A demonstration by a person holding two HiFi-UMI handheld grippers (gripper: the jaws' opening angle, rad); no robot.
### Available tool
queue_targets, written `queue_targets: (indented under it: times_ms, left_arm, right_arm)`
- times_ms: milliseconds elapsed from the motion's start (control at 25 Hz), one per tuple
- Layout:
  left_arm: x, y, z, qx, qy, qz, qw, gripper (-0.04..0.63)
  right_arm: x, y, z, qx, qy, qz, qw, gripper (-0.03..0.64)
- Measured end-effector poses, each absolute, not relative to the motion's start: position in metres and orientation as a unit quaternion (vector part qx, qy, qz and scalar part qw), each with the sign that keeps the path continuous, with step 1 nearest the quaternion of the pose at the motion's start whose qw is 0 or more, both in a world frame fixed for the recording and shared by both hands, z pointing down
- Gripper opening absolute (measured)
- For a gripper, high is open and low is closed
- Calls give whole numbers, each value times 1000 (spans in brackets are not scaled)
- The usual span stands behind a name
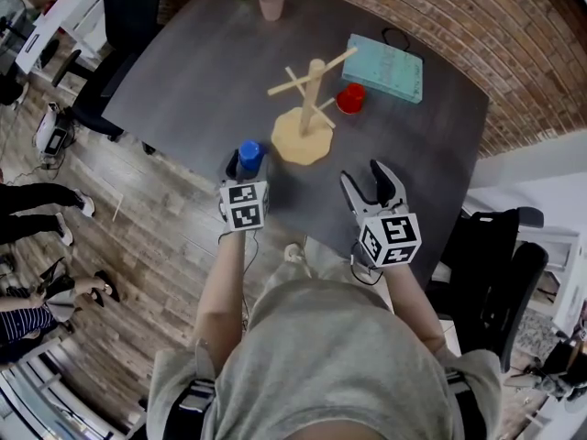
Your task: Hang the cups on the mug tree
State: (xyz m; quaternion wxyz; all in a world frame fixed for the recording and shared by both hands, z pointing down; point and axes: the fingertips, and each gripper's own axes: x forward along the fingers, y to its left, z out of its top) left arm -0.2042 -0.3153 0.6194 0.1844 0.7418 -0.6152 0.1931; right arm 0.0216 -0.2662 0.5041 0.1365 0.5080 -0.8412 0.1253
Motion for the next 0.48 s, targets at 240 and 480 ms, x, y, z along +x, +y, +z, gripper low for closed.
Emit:
queue_targets:
  times_ms: [240, 480]
  left_arm:
    - [-206, -323, 621, 739, -623, 190, 173, 218]
    - [-202, -324, 614, 744, -615, 192, 177, 216]
  right_arm:
    - [24, -267, 507, 507, -841, 128, 136, 273]
    - [25, -270, 505, 506, -843, 128, 132, 273]
